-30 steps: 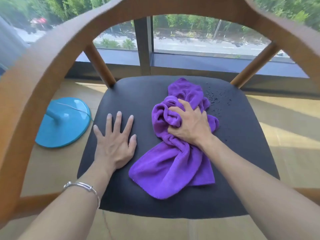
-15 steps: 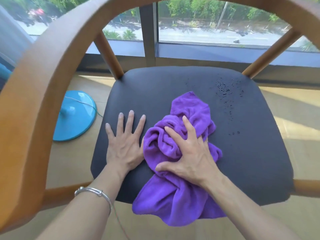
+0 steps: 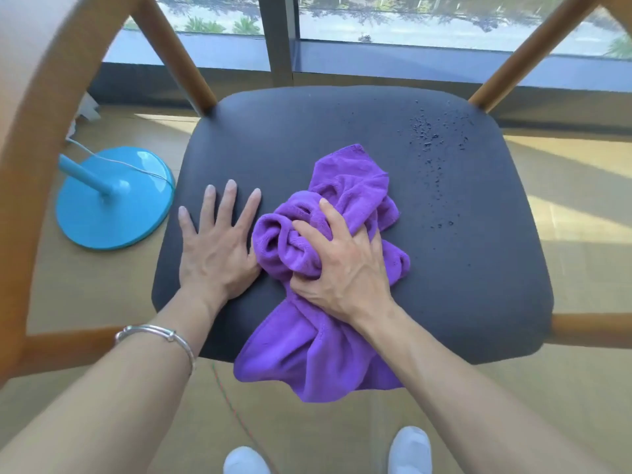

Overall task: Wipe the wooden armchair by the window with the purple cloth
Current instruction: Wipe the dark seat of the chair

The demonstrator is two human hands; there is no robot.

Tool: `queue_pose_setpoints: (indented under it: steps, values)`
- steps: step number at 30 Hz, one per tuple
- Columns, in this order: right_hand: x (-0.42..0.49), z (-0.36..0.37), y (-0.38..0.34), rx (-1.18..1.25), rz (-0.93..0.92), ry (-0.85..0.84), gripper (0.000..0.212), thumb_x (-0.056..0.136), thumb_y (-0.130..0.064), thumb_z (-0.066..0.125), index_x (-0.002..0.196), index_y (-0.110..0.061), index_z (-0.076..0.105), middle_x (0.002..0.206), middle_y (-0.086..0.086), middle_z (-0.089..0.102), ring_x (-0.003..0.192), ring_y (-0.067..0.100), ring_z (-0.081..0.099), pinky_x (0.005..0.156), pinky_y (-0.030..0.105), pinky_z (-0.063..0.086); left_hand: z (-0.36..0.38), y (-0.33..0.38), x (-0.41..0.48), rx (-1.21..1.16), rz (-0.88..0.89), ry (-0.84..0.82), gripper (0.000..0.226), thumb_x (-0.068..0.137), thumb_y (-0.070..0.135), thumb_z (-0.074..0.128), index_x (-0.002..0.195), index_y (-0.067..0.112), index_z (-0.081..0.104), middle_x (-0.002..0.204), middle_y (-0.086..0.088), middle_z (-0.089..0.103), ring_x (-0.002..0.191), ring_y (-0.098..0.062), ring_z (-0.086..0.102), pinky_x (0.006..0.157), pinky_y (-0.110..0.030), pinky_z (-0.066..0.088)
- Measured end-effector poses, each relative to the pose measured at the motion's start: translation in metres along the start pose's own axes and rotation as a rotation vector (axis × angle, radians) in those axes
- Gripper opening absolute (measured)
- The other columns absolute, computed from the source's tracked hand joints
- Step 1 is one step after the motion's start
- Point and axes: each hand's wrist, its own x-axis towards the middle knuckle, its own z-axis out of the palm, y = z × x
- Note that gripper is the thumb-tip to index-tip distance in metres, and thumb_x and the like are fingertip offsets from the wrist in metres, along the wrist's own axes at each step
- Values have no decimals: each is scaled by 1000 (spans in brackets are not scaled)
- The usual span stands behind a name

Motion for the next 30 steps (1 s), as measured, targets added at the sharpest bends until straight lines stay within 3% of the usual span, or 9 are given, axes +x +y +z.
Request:
queue_pose_setpoints:
  steps: [3, 8, 12, 14, 17, 20, 24, 30]
  values:
    - [-14, -20, 35, 12, 68, -28, 68, 59, -53, 46, 121, -32, 63, 144, 8, 49, 103, 41, 60, 93, 60, 43, 0, 4, -1, -25, -41, 40, 64, 86, 45, 17, 148, 30, 17, 157, -5, 14, 142, -30, 8, 108, -63, 11]
    - [-50, -68, 128, 0, 337, 42, 72, 62, -58, 48, 130, -37, 55, 149, 2, 40, 113, 39, 57, 100, 58, 38, -4, 5, -2, -31, -85, 10, 63, 86, 43, 14, 148, 32, 9, 157, -3, 6, 143, -29, 2, 109, -62, 8]
    - [-50, -63, 128, -4, 454, 104, 76, 60, -56, 44, 133, -37, 52, 148, 5, 40, 120, 39, 53, 105, 58, 33, -3, 40, -10, -117, -264, 14, 63, 88, 31, 24, 149, 23, 9, 157, -8, 3, 143, -34, -2, 109, -64, 5]
    - [-41, -49, 101, -3, 374, 109, 79, 60, -55, 45, 135, -31, 53, 146, 10, 44, 119, 39, 55, 101, 59, 37, 0, 54, -13, -122, -292, 20, 64, 89, 33, 24, 149, 18, 10, 157, -10, 4, 143, -36, -1, 108, -63, 4]
    - [-32, -15, 33, 19, 83, 45, 80, 59, -52, 48, 135, -28, 55, 139, 14, 51, 115, 36, 58, 95, 58, 42, 3, 49, -13, -88, -277, 24, 62, 94, 38, 25, 149, 16, 8, 157, -13, 4, 143, -37, -1, 108, -64, 5]
    - [-32, 2, -16, 34, 63, -34, 74, 62, -51, 46, 134, -33, 53, 142, 13, 49, 110, 37, 59, 98, 59, 41, 5, 44, -13, -8, -242, 3, 59, 98, 38, 22, 150, 16, 3, 157, -14, 1, 143, -38, -2, 109, -64, 9]
    - [-38, 0, -1, 29, 13, -33, 78, 56, -47, 69, 131, -30, 56, 143, 14, 49, 106, 39, 61, 89, 55, 47, 1, 45, -14, -41, -249, -4, 59, 97, 40, 23, 150, 22, 5, 158, -9, 3, 143, -35, 0, 109, -61, 9]
    - [-72, -27, 70, 30, -42, 52, 65, 62, -47, 59, 125, -30, 53, 135, 13, 56, 97, 40, 62, 88, 53, 49, -2, 37, -15, -71, -229, 23, 61, 92, 48, 25, 148, 27, 12, 157, -5, 9, 142, -31, 6, 108, -57, 12]
